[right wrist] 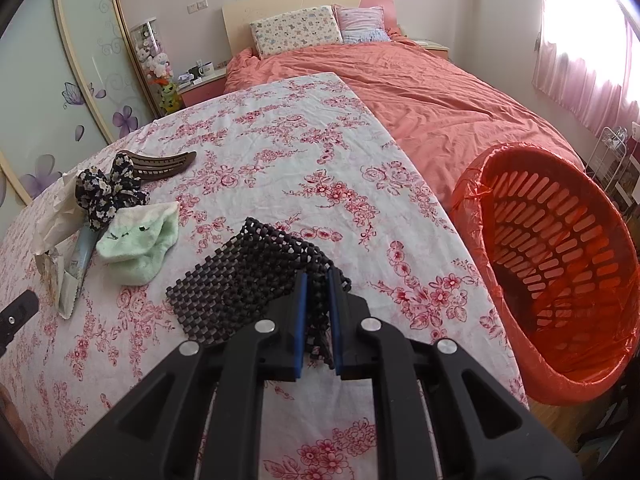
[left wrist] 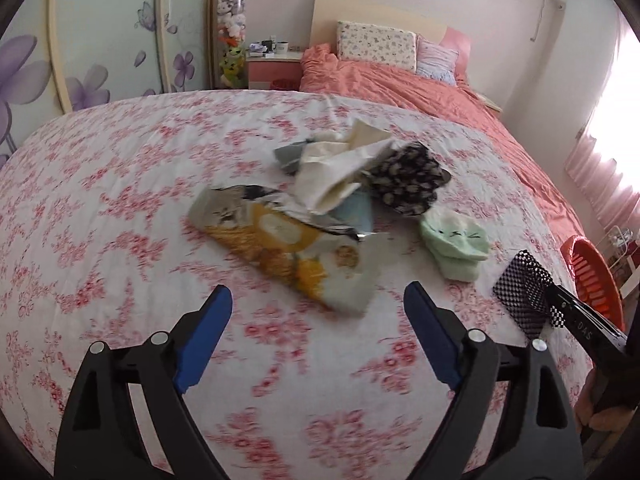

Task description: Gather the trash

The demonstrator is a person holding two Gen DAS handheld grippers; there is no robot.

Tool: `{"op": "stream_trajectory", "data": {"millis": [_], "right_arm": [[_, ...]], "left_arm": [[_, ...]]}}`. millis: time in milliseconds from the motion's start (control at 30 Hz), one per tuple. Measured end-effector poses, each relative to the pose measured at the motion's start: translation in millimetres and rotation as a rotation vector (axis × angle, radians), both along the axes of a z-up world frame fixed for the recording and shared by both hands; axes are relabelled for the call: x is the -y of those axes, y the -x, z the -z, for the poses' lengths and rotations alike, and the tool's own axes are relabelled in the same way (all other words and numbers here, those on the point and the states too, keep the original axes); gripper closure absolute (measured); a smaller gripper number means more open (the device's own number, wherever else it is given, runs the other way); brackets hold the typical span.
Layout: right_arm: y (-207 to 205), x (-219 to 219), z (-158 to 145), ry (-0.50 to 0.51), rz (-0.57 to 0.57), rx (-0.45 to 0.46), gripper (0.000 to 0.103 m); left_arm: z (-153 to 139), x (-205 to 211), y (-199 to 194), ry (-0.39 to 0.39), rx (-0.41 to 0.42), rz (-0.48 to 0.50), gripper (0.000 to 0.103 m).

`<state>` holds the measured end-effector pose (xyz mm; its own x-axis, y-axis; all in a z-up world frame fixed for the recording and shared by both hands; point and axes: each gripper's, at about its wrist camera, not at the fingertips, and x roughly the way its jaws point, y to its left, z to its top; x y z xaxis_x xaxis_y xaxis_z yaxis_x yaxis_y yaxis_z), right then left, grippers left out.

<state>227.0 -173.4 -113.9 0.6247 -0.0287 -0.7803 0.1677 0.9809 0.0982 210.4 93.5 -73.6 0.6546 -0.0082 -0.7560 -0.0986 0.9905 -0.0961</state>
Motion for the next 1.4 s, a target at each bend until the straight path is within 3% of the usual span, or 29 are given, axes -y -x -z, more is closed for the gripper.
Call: {"op": "stream_trajectory", "data": {"millis": [200, 533, 667, 833, 967, 1167, 1400], "right_arm": [[0, 1, 0, -0.003, 0.0, 0.0, 0.092], [0, 1, 0, -0.007, 0.001, 0.001, 0.092], [0, 2, 0, -0.005, 0.001, 0.0, 0.092], [0, 2, 0, -0.006, 0.001, 0.0, 0.092], [0, 2, 0, -0.01, 0.001, 0.001, 0.092], [0, 2, 0, -0.008, 0.001, 0.0, 0.092], [0, 2, 0, -0.007, 0.001, 0.0, 0.091]], "left_arm": [[19, 8, -15, -0.095, -0.063, -0.03, 0.016], [23, -77, 4, -0.095, -0.078, -0.174, 0.016], [17, -99, 24, -0.036, -0.047, -0.175, 0.016], [3, -99, 20, 0.025, -0.003, -0.169, 0.016], [5, -90, -9, 0.046, -0.026, -0.184, 0.016], [18, -82, -34, 0.006, -0.07, -0.204, 0.016], [24, -86, -37, -0.009, -0.068, -0.187, 0.044]]}}
